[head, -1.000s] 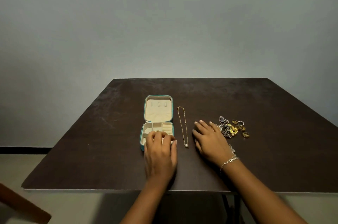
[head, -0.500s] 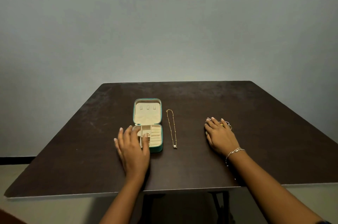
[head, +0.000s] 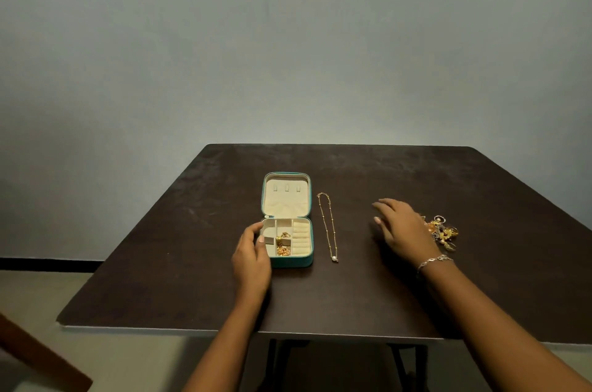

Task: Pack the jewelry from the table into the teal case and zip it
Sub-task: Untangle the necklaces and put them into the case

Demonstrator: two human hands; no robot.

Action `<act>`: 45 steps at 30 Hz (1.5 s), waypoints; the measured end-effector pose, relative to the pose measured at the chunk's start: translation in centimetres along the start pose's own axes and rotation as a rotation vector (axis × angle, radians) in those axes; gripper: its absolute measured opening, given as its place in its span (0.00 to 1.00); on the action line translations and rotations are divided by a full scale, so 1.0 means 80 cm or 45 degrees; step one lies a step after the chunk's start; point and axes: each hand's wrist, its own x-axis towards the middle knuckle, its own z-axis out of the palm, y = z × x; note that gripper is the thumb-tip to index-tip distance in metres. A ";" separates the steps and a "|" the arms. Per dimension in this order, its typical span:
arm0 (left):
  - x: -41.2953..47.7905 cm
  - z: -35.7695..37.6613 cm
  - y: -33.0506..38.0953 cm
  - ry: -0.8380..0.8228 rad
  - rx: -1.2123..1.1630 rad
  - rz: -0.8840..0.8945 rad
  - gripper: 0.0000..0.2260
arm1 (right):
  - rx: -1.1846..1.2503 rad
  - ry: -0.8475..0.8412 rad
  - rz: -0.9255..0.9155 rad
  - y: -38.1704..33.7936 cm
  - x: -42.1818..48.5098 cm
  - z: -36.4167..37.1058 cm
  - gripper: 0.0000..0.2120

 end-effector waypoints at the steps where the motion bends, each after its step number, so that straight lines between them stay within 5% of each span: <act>1: 0.000 -0.001 0.000 -0.008 0.011 -0.007 0.14 | 0.094 0.018 -0.044 -0.022 0.006 -0.002 0.16; 6: 0.000 -0.002 -0.004 -0.040 0.011 -0.010 0.16 | 0.353 -0.182 -0.249 -0.125 0.028 0.000 0.09; 11: 0.002 -0.002 -0.006 -0.051 0.020 -0.005 0.16 | 0.353 -0.308 -0.177 -0.172 0.040 0.022 0.09; 18: 0.003 -0.004 -0.006 -0.035 0.018 0.026 0.16 | 0.241 -0.338 -0.158 -0.189 0.046 0.035 0.09; 29: 0.006 -0.002 -0.010 -0.032 -0.017 0.040 0.15 | 0.938 -0.266 0.054 -0.173 0.059 0.015 0.06; 45: 0.038 -0.025 0.046 -0.077 -0.298 0.212 0.05 | 1.359 -0.378 -0.110 -0.190 0.074 -0.061 0.05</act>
